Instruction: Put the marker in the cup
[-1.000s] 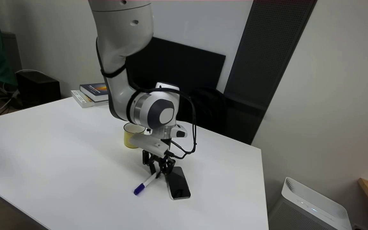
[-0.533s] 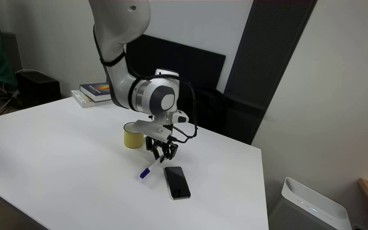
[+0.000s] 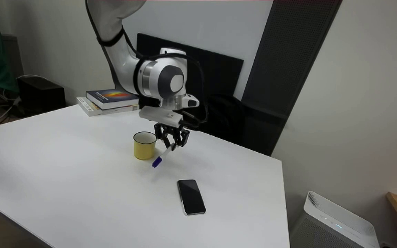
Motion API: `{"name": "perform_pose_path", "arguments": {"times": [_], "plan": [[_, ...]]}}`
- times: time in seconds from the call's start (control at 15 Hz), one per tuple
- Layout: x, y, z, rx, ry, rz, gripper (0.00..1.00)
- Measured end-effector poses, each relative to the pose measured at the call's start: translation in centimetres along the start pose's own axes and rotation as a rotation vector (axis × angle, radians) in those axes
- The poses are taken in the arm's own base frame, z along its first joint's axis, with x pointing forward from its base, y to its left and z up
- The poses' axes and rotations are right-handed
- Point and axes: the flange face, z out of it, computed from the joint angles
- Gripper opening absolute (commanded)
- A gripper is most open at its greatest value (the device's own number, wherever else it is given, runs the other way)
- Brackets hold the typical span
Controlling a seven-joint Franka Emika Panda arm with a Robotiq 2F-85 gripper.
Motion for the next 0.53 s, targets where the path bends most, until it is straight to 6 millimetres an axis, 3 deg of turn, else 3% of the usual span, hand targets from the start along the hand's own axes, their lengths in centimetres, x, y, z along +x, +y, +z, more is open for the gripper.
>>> {"name": "perform_pose_path", "arguments": {"times": [0.53], "plan": [[1.6, -4.9, -4.1, -0.034, 0.197, -0.086, 0.06]]}}
